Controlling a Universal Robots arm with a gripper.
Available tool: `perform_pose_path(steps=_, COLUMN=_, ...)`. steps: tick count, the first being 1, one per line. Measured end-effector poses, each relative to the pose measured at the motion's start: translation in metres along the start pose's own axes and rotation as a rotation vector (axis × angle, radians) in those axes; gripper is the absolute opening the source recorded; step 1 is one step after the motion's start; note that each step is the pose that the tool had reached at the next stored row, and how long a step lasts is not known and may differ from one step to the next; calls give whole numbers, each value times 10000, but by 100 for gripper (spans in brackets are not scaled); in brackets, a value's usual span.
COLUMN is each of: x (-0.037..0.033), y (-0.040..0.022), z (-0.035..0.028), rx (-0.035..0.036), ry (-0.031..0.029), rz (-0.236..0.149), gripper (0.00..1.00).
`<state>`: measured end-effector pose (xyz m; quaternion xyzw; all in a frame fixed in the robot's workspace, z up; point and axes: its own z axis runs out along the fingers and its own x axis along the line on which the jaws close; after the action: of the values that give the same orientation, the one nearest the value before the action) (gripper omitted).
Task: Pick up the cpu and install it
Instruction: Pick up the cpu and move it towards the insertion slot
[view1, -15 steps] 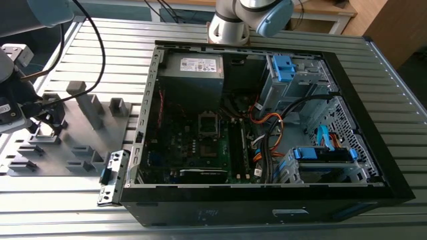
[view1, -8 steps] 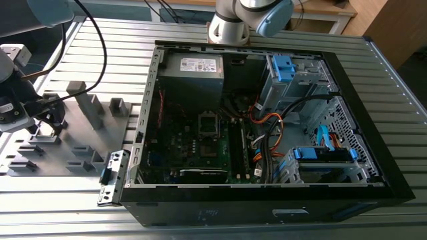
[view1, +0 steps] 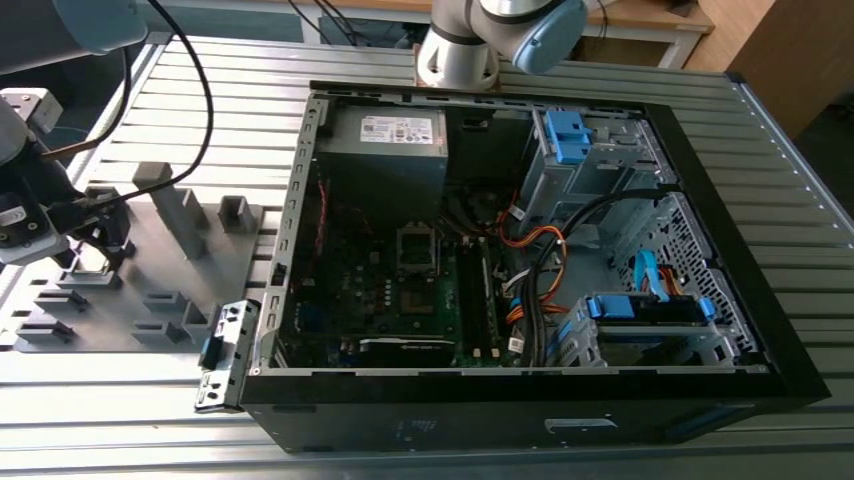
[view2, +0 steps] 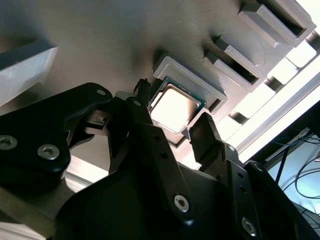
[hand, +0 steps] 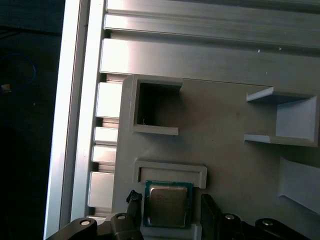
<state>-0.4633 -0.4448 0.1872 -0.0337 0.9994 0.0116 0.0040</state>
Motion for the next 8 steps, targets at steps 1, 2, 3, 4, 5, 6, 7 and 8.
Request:
perform_pose_path(steps=1, x=0, y=0, z=0, rx=0, ry=0, rz=0, gripper=59)
perform_pose_path(steps=2, x=0, y=0, z=0, rx=0, ry=0, rz=0, gripper=59)
perform_pose_path(steps=3, x=0, y=0, z=0, rx=0, ry=0, rz=-1, gripper=59)
perform_pose_path(steps=4, x=0, y=0, z=0, rx=0, ry=0, rz=0, gripper=57)
perform_pose_path(steps=5, x=1, y=0, z=0, rx=0, ry=0, rz=0, gripper=57)
perform_pose_path(steps=6, x=1, y=0, z=0, rx=1, ry=0, rz=0, gripper=51)
perform_pose_path(steps=7, x=1, y=0, z=0, rx=1, ry=1, rz=-1, gripper=51)
perform_pose_path(steps=8, x=1, y=0, z=0, rx=1, ry=0, rz=0, gripper=44)
